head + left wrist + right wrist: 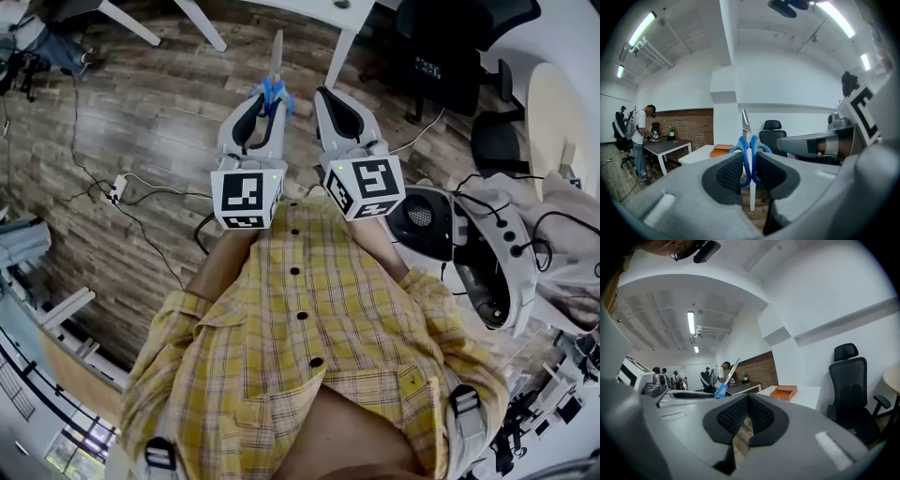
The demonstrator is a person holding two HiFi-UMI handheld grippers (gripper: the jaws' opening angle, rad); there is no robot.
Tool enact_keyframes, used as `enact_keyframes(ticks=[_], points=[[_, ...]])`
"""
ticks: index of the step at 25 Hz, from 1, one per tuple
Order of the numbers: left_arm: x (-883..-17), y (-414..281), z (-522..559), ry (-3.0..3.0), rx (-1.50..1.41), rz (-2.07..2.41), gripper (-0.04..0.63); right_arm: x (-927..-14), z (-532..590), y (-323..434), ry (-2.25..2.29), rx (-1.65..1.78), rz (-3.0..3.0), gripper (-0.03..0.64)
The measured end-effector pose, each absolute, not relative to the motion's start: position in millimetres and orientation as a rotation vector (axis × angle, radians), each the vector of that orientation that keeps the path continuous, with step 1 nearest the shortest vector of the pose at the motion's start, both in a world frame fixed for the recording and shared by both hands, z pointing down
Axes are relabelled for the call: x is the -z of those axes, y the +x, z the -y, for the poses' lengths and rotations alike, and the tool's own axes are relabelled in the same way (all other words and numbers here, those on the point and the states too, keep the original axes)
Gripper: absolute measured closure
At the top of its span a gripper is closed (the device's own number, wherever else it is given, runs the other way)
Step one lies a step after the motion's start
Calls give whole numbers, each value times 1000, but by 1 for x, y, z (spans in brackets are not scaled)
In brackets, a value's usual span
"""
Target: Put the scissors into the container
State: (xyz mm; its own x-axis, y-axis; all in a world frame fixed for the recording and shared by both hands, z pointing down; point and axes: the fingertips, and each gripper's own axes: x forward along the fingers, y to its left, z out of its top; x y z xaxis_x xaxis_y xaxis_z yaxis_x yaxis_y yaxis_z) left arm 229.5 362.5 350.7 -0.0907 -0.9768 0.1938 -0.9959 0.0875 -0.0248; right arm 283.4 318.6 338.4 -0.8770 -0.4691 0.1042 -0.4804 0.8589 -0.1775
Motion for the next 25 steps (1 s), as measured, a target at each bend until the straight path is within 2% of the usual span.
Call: enact_keyframes(ticks=[11,19,25], points=[[-365,243,-359,1934,-291,2270,502,-350,-303,294,681,-355,2995,611],[-375,226,-342,1931,-331,2264,502,-362,-291,267,642,-356,2963,611],[-373,183,-309,1963,-331,2239,502,-361,-259,225,682,-351,2954,611]])
